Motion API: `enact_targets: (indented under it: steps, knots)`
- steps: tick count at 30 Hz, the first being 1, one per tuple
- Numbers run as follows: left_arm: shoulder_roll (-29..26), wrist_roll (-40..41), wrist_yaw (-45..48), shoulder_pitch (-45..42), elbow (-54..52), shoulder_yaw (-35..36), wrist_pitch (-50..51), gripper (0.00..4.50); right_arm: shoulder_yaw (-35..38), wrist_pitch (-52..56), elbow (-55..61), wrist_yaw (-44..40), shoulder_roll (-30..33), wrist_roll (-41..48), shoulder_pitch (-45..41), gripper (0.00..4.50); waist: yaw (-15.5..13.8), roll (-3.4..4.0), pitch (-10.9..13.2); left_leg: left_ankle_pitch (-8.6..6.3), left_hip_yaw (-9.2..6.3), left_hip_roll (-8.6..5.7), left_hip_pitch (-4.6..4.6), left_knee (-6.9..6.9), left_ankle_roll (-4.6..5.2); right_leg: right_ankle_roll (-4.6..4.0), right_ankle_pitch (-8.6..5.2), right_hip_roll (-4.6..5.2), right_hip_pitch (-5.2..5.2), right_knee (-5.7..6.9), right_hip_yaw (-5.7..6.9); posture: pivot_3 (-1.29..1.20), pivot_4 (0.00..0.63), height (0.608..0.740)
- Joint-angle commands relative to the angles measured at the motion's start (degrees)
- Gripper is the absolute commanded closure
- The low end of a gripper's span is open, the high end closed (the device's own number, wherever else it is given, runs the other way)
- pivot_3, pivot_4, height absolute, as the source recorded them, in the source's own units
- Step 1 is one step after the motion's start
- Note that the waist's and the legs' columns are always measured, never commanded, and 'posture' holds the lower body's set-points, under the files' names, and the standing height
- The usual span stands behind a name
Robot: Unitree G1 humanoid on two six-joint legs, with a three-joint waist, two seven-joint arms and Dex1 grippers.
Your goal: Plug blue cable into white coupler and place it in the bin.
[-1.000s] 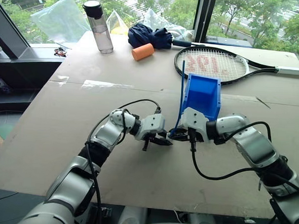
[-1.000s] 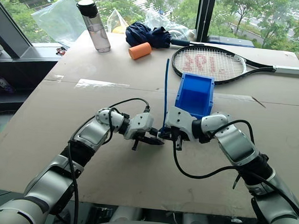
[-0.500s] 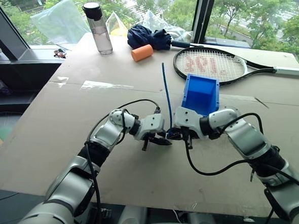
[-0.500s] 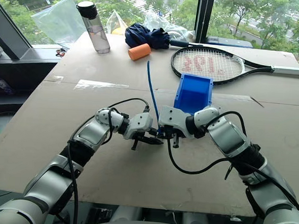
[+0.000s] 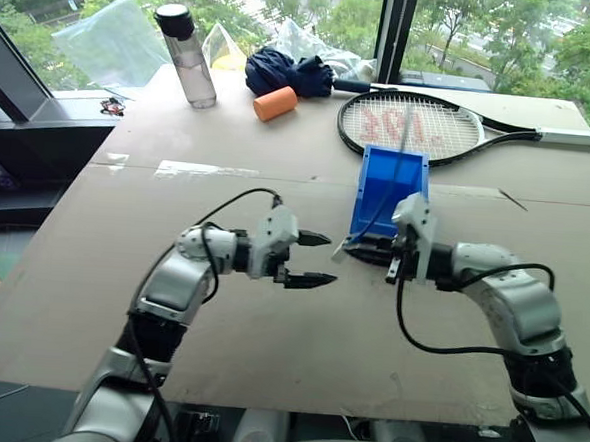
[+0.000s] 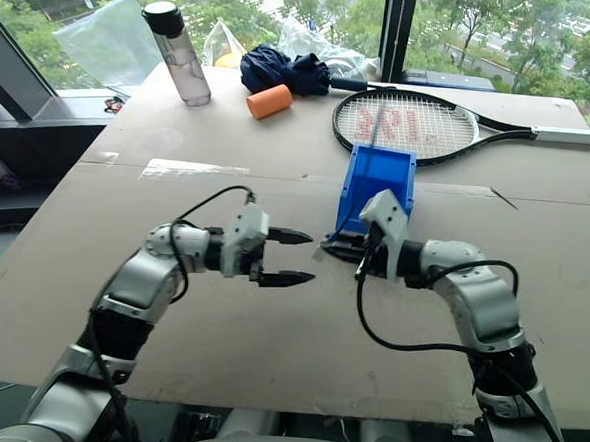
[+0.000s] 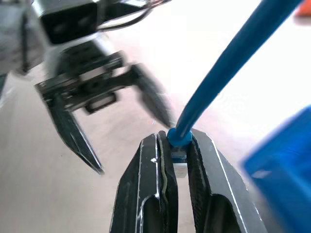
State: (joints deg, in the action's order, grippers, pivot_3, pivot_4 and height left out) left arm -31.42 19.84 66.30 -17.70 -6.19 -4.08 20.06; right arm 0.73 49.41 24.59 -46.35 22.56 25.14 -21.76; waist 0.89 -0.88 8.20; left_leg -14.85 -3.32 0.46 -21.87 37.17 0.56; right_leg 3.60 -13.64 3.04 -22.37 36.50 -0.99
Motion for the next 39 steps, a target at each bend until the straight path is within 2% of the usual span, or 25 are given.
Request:
enact_targets:
  steps: [1,4,7,9,10,12,14,16,19,22,26,28,30,35,39]
  knots:
    - [-1.0,6.3,-5.6,3.4,-11.5,5.9,6.7,0.9,9.4,13.1,2.7,9.8,-1.8,5.8,-4.1,4.5,-0.1,0.02,0.0,0.0,-0.01,0.02,0.05,0.0,0.0,-0.01,0.0,-0.01,0.03,0.02,-0.01,0.0,0.15,0.74]
    - [-1.7,7.6,-8.2,6.1,-16.8,6.5,8.5,0.9,11.7,21.0,-9.1,16.3,-1.5,4.0,-14.4,4.5,0.0,0.13,0.1,0.01,0.04,-0.04,0.12,0.03,-0.01,-0.06,-0.02,-0.01,0.05,0.04,-0.09,0.0,0.15,0.74]
    - [-1.7,8.0,-10.1,5.7,-18.3,6.1,9.3,0.9,10.2,18.5,-21.0,18.3,-0.9,1.2,-21.2,4.5,-0.2,0.14,0.1,0.02,0.11,-0.12,0.12,0.03,-0.03,-0.28,-0.12,-0.02,0.03,0.03,-0.17,0.0,0.15,0.74]
    - [-1.4,8.9,-11.8,4.6,-18.8,6.5,10.1,0.87,8.7,15.1,-28.3,18.3,-0.5,-0.6,-24.2,3.6,-0.2,0.14,0.1,0.02,0.3,-0.12,0.1,-0.04,-0.03,-0.17,-0.06,-0.03,0.04,-0.02,-0.08,0.0,0.15,0.74]
    - [-1.4,9.2,-12.3,4.3,-19.2,6.5,10.4,0.87,8.2,14.2,-30.2,17.9,-0.1,-1.0,-24.9,3.28,-0.2,0.15,0.1,0.02,0.36,-0.11,0.07,-0.05,-0.03,-0.08,0.0,-0.03,0.04,-0.05,-0.08,0.0,0.15,0.74]
    - [-1.6,9.6,-13.2,4.1,-20.0,6.6,10.8,0.87,8.5,13.5,-31.6,16.8,0.2,-0.1,-26.0,2.28,-0.2,0.15,0.1,0.02,0.41,-0.11,-0.03,-0.08,-0.02,-0.06,0.01,-0.02,0.0,-0.17,-0.09,0.0,0.15,0.74]
    - [-1.7,10.3,-14.5,4.1,-21.2,7.0,11.5,0.87,10.2,14.8,-28.3,14.7,1.2,3.1,-25.9,1.25,0.0,0.17,0.1,0.02,0.48,-0.1,-0.07,-0.11,-0.02,-0.04,0.02,0.0,-0.01,-0.29,-0.16,0.0,0.15,0.74]
    - [-1.7,11.1,-15.6,4.2,-22.1,7.3,12.1,0.87,9.8,14.0,-21.3,10.6,4.6,5.3,-22.5,0.46,-0.2,0.19,0.1,0.01,0.47,-0.1,-0.11,-0.14,-0.02,-0.03,0.02,0.01,-0.01,-0.42,-0.19,0.0,0.15,0.74]
    - [-2.0,12.7,-16.6,4.9,-23.5,7.5,13.4,0.87,11.1,11.1,-11.4,6.3,8.8,8.3,-15.6,0.46,-0.4,0.14,0.1,0.01,0.38,-0.11,-0.17,-0.15,-0.01,-0.03,0.02,0.06,0.04,-0.61,-0.1,0.0,0.15,0.74]
    - [-3.7,13.8,-16.3,6.7,-24.9,7.7,14.5,0.87,13.8,-0.3,3.6,1.0,14.1,6.6,-0.1,0.46,-0.4,0.1,0.1,-0.01,0.39,-0.12,-0.09,-0.15,0.0,-0.01,0.0,0.06,0.2,-0.65,-0.02,0.0,0.15,0.74]
    - [-6.0,15.7,-15.5,8.7,-25.7,8.9,15.4,0.87,19.5,-12.5,13.0,-3.2,16.8,3.4,19.8,0.46,-0.5,0.15,0.2,-0.01,0.42,-0.08,-0.04,-0.19,0.0,0.04,-0.03,0.06,0.21,-0.64,-0.02,0.0,0.15,0.74]
    - [-7.9,16.7,-14.9,12.0,-26.3,11.3,15.8,0.87,25.4,-19.7,14.8,-5.4,15.2,1.3,32.5,0.46,-0.2,0.11,0.2,-0.01,0.47,-0.05,0.05,-0.2,0.0,0.04,-0.04,0.03,0.23,-0.62,-0.13,0.0,0.15,0.74]
    - [-9.6,17.1,-13.8,16.3,-27.0,13.7,15.2,0.87,28.9,-26.6,14.7,-5.8,13.1,-1.6,41.1,0.46,-0.1,0.1,0.1,-0.01,0.49,-0.01,0.13,-0.21,0.0,0.05,-0.06,-0.01,0.27,-0.61,-0.18,0.0,0.15,0.74]
    - [-13.8,15.7,-9.6,26.9,-25.5,20.0,11.5,0.87,35.0,-40.4,11.1,-8.9,8.3,-3.6,55.7,0.46,-0.2,0.14,0.2,-0.01,0.54,0.17,0.21,-0.24,-0.01,-0.01,-0.31,-0.04,0.2,-0.61,-0.41,0.0,0.15,0.74]
    - [-15.5,15.4,-7.2,30.0,-23.5,21.7,9.1,0.87,37.2,-44.8,8.9,-8.4,7.7,-3.5,58.9,0.46,-0.5,0.1,0.2,-0.02,0.59,0.24,0.19,-0.21,-0.02,-0.01,-0.34,0.11,0.16,-0.66,-0.45,0.0,0.15,0.74]
